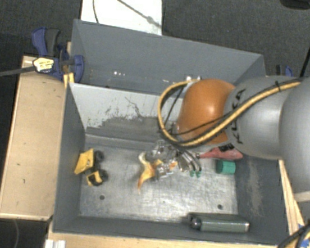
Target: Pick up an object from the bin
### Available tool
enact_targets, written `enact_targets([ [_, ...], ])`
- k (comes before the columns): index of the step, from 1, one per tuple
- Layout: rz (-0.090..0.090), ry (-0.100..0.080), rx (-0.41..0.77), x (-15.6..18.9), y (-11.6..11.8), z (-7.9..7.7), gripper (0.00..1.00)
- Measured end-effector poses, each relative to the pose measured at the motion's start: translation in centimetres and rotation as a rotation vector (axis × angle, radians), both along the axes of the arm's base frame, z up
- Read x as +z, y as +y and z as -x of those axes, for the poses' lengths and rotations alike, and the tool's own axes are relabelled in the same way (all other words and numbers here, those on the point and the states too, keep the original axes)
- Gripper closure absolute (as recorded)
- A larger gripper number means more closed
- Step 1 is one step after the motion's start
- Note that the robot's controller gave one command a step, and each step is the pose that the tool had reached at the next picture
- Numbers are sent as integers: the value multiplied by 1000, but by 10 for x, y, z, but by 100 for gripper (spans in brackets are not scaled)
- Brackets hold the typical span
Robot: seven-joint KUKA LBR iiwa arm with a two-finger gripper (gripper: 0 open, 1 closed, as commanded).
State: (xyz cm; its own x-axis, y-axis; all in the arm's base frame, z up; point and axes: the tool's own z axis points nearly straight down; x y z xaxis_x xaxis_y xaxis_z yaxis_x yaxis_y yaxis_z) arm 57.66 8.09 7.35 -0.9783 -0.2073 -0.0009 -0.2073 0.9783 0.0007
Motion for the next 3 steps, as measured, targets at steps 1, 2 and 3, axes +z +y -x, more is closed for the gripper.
enact_targets([
  [1, 0, 6, -15, 49, -3, 16, 100],
  [2, 0, 0, -70, 105, -13, 0, 100],
  [3, 0, -7, -57, 135, -14, -3, 100],
])
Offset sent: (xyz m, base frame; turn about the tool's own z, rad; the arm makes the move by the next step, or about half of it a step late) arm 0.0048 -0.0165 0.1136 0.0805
